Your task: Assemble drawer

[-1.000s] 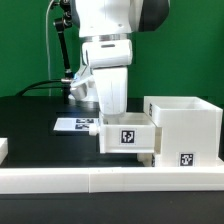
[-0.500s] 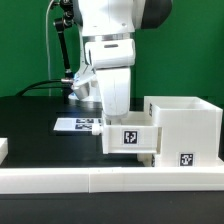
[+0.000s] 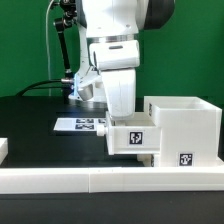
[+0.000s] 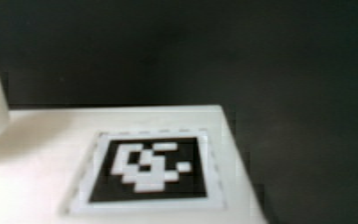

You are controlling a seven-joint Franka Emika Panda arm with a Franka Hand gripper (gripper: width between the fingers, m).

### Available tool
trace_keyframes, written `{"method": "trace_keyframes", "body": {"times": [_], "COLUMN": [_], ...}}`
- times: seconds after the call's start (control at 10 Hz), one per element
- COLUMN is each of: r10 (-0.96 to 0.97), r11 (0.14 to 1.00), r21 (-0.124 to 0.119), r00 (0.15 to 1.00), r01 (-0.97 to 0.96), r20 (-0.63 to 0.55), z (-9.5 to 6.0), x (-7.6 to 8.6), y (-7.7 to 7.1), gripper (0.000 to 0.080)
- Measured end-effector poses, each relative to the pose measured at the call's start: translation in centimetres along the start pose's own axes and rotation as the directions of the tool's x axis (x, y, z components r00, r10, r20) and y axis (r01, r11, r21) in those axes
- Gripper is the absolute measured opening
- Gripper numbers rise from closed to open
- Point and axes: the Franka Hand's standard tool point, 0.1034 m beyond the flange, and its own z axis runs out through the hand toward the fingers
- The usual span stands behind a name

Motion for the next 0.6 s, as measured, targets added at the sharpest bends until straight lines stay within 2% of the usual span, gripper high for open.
{"method": "trace_keyframes", "body": {"times": [0.6], "r10": [0.004], "r11": [1.000], "r21": [-0.004], "r00": [1.000], "r01": [-0.004], "r20": [-0.001], "z": [0.03], "x": [-0.17], "y": [0.06], "gripper": [0.0041]}}
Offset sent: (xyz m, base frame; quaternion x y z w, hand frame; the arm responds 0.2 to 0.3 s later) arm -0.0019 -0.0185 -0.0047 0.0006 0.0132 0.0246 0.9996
